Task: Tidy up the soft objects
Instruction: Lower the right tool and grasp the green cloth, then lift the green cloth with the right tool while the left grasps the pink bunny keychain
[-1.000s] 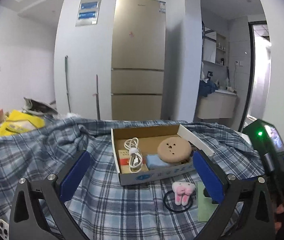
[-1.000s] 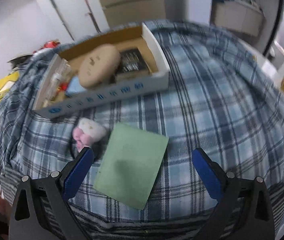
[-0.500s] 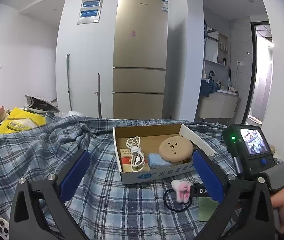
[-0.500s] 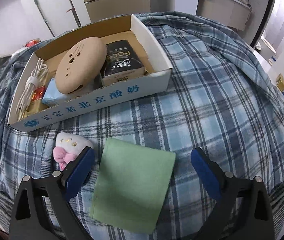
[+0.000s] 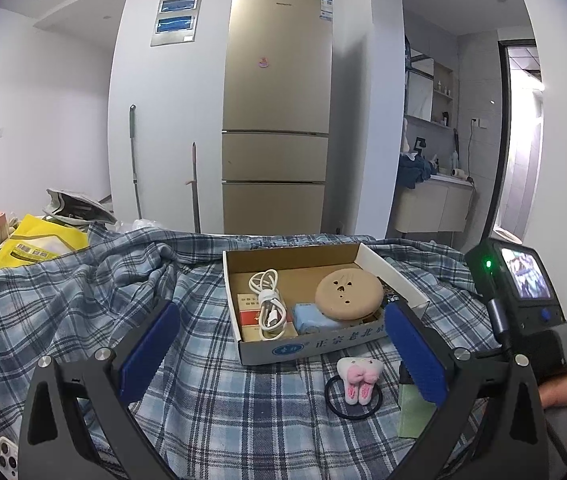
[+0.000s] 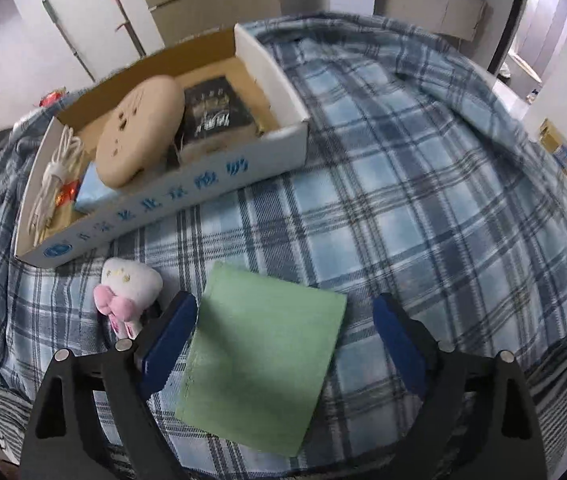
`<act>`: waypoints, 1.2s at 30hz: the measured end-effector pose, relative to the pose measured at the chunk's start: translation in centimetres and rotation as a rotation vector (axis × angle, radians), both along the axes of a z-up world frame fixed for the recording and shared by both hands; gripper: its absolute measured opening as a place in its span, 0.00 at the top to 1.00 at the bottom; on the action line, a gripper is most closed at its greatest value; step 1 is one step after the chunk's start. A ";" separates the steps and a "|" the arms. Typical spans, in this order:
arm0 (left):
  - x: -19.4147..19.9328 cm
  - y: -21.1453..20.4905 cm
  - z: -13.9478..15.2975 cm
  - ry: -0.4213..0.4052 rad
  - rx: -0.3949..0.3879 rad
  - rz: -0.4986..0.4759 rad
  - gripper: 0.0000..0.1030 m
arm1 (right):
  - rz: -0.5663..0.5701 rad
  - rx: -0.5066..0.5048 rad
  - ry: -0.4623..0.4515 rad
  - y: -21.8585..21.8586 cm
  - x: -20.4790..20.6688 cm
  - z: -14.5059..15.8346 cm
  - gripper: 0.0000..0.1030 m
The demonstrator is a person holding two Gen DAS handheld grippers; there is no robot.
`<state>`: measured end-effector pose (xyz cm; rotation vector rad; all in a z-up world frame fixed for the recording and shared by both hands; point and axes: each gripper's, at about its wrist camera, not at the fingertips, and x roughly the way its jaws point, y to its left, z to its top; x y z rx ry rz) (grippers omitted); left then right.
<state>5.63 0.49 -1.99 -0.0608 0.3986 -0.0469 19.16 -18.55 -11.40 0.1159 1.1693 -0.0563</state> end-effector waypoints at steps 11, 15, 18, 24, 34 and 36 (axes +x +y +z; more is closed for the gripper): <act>-0.1 0.5 0.2 -0.011 -0.021 -0.002 0.00 | 0.111 0.032 0.021 2.2 0.4 -0.2 0.20; 0.0 0.4 0.1 0.000 -0.015 -0.003 0.00 | 0.143 -0.010 0.002 2.8 0.2 0.2 0.20; 0.0 0.3 0.1 0.000 -0.015 -0.004 0.00 | 0.133 -0.033 0.020 2.6 0.1 0.0 0.20; 0.2 0.2 -0.1 0.002 -0.002 -0.013 0.00 | 0.115 -0.007 0.037 1.8 -0.6 -0.5 0.25; 0.2 0.2 -0.3 0.008 0.000 -0.015 0.00 | 0.336 -0.076 0.030 3.2 -0.4 -0.1 0.33; 0.3 0.3 -0.4 0.016 -0.001 -0.016 0.00 | 0.418 -0.092 0.053 3.5 0.0 -0.1 0.32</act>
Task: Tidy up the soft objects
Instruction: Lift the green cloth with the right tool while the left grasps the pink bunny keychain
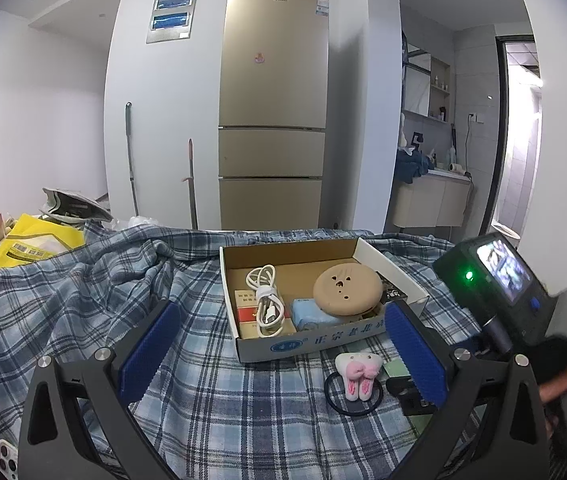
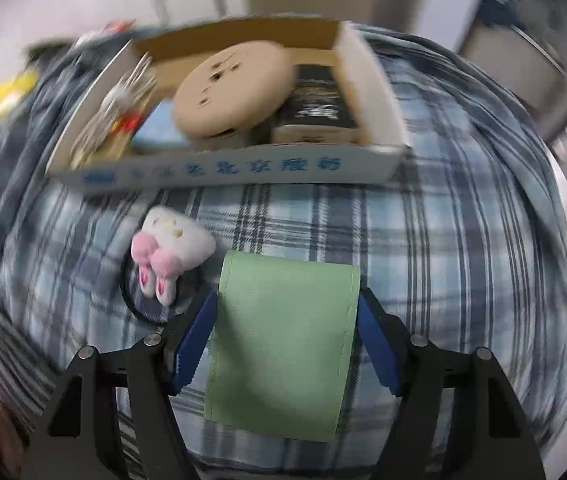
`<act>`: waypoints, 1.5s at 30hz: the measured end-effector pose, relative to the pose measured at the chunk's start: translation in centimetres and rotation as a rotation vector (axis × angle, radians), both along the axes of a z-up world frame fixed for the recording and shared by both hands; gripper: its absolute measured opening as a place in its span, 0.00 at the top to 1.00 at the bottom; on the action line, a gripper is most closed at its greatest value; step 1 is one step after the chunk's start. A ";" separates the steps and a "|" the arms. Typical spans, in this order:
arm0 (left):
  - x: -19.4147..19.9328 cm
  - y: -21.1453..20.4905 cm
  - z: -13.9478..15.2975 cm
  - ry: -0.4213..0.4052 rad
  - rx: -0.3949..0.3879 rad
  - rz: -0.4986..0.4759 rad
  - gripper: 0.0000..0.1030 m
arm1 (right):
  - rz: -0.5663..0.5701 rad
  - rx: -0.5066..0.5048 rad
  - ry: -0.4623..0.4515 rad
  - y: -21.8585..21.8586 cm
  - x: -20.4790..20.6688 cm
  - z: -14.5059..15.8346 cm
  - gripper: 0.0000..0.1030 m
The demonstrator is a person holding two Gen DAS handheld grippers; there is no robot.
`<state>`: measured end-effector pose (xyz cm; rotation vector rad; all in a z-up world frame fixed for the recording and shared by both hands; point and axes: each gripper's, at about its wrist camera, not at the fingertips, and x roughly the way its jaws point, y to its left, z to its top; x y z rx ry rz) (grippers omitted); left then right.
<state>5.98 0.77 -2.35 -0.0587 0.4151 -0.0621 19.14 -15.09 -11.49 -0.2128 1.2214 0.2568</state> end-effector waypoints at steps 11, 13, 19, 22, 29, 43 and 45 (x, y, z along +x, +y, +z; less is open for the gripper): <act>0.5 0.3 -0.3 0.018 -0.004 0.021 0.00 | -0.112 0.050 -0.029 -2.1 -1.0 0.2 0.24; 0.5 0.3 -0.3 0.017 -0.003 0.016 0.00 | -0.128 0.068 -0.039 -2.2 -1.0 0.1 0.24; 0.3 -0.7 -0.3 0.007 0.040 -0.014 0.00 | -0.116 0.083 -0.118 -2.2 -1.5 0.8 0.33; 0.6 -1.2 -0.5 0.029 0.058 -0.053 0.00 | -0.100 0.067 -0.183 -3.0 -2.1 1.9 0.33; 2.6 -4.0 -1.3 0.142 0.128 -0.184 0.09 | -0.076 0.032 -0.372 -5.5 -2.5 3.7 0.33; 8.4 -7.4 -4.0 0.380 0.129 -0.280 0.46 | -0.121 0.166 -0.392 -7.7 -2.4 2.7 0.33; 8.5 -7.6 -4.5 0.398 0.146 -0.293 0.46 | -0.126 0.173 -0.363 -7.8 -2.1 2.0 0.33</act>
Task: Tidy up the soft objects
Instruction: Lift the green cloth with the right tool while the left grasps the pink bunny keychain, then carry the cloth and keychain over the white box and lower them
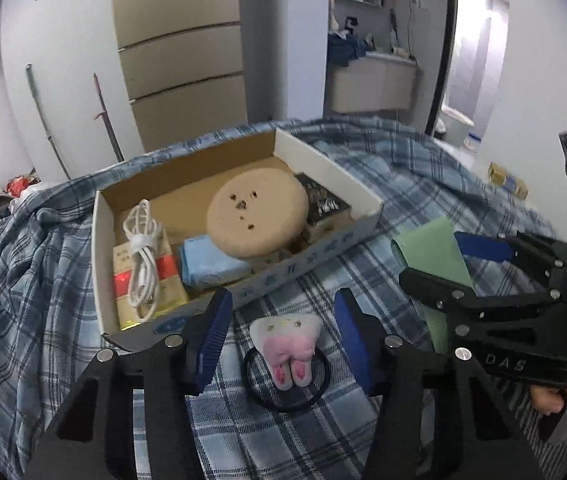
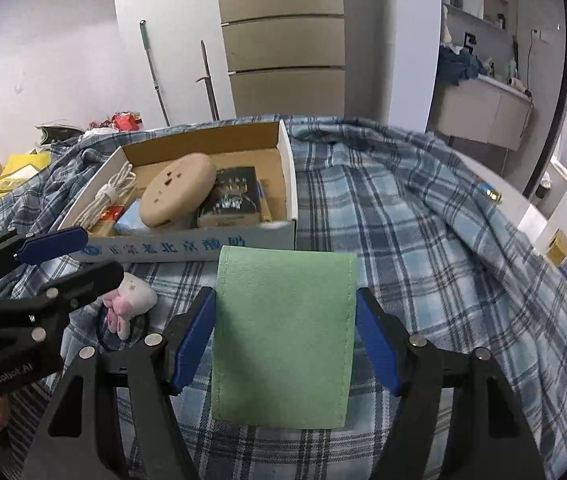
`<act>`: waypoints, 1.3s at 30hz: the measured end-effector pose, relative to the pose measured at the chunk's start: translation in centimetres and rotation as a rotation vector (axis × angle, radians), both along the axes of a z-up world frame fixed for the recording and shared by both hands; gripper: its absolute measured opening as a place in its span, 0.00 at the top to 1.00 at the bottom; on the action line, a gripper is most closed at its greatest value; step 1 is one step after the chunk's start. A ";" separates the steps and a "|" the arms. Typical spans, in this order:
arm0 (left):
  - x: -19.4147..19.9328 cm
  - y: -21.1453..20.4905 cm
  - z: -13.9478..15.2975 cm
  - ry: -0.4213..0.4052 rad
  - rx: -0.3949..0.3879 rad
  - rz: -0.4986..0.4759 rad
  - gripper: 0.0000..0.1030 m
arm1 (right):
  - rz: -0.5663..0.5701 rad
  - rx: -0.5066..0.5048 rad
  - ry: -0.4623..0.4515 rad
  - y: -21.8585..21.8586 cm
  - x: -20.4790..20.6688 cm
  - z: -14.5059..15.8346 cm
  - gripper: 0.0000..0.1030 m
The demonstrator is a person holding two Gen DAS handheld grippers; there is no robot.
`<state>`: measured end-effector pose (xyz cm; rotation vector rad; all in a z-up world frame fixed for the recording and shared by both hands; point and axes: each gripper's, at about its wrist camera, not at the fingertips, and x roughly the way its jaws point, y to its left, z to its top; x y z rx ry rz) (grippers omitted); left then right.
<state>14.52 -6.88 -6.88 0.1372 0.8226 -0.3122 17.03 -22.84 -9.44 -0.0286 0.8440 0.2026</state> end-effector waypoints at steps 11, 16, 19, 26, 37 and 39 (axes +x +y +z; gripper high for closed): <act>2.2 0.0 -3.9 0.185 0.026 0.008 0.49 | 0.016 0.015 0.011 0.1 0.0 -0.2 0.33; 1.5 -0.3 -3.6 0.156 0.015 -0.029 0.62 | 0.016 0.011 0.016 0.1 0.1 -0.3 0.33; 1.1 0.1 -3.2 0.129 -0.015 -0.026 0.64 | 0.014 0.015 0.013 0.1 0.1 -0.2 0.33; -1.8 1.0 0.2 -0.094 -0.047 -0.016 0.64 | 0.019 0.022 -0.057 0.0 -0.6 0.7 0.33; -8.0 2.3 4.3 -0.460 -0.060 0.040 0.64 | 0.120 -0.019 -0.338 2.1 -4.6 3.7 0.33; -9.2 2.9 4.8 -0.526 -0.069 0.084 0.64 | 0.130 -0.029 -0.372 2.5 -5.1 3.9 0.33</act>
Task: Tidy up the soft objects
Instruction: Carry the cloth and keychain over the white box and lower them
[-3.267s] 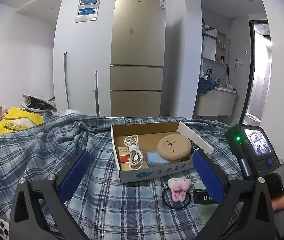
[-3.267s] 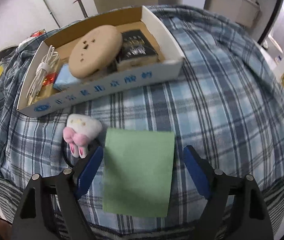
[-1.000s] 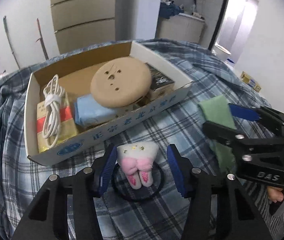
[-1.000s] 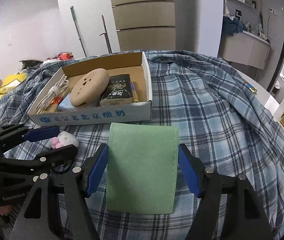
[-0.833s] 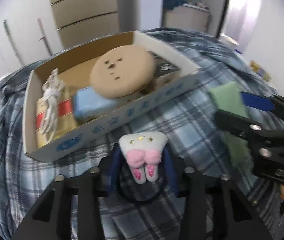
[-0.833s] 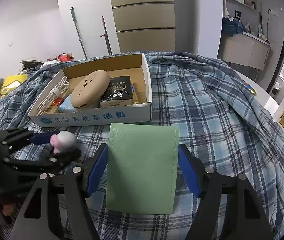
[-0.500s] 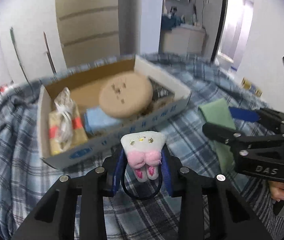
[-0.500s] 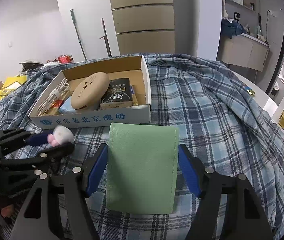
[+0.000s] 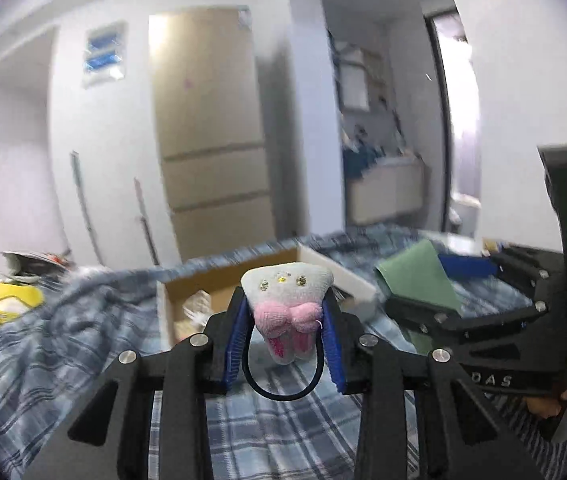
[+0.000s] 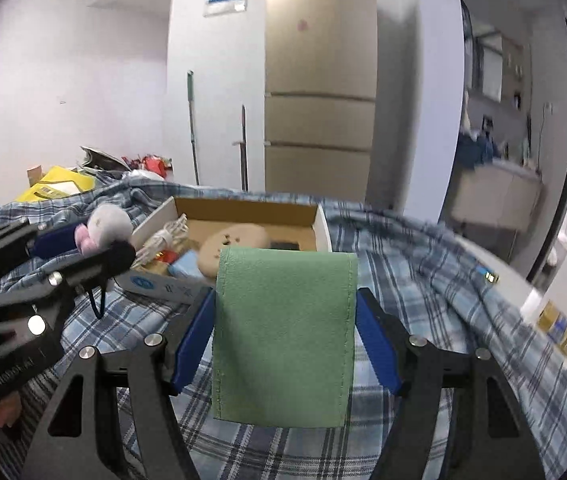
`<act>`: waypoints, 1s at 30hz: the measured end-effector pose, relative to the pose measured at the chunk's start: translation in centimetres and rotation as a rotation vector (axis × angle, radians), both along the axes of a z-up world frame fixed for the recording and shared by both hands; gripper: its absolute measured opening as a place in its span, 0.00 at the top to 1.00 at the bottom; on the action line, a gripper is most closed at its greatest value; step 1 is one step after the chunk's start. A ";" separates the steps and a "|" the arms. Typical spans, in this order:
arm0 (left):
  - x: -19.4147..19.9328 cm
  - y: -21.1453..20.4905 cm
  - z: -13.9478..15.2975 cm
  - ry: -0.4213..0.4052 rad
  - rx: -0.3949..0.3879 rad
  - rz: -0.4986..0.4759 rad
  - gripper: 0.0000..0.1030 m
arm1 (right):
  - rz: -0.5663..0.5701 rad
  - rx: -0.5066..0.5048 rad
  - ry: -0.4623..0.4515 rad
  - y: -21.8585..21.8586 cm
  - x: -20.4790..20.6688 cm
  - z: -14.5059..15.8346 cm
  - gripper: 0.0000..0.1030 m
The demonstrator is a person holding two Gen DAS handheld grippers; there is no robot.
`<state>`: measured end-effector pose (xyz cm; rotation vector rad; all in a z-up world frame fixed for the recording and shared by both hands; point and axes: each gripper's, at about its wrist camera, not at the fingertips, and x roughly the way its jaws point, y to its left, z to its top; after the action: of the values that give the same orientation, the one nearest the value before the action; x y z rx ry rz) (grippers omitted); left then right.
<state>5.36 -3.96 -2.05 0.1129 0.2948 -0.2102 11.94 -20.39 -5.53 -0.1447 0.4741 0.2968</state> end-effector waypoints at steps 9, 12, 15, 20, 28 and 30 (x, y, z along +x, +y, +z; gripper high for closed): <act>-1.9 1.7 1.6 -0.082 -0.022 0.054 0.64 | -0.010 0.009 -0.104 0.0 -1.3 1.0 0.33; -1.9 2.0 2.4 -0.093 -0.030 0.066 0.64 | -0.022 0.041 -0.165 -0.1 -2.1 2.5 0.33; -1.4 2.1 3.8 -0.117 -0.043 0.072 0.64 | -0.024 0.026 -0.183 0.6 -2.0 4.1 0.33; 0.7 1.8 7.4 -0.212 -0.025 0.044 0.64 | -0.018 0.070 -0.207 1.3 0.1 7.4 0.33; 5.1 2.6 13.0 -0.245 -0.101 0.077 0.64 | -0.105 0.122 -0.300 3.3 5.6 13.6 0.33; 5.7 2.7 13.6 -0.241 -0.111 0.071 0.64 | -0.113 0.124 -0.301 3.7 7.0 14.3 0.33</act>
<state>11.08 -1.24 11.55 0.0172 0.0471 -0.1402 18.93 -16.65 8.72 -0.0400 0.1638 0.1883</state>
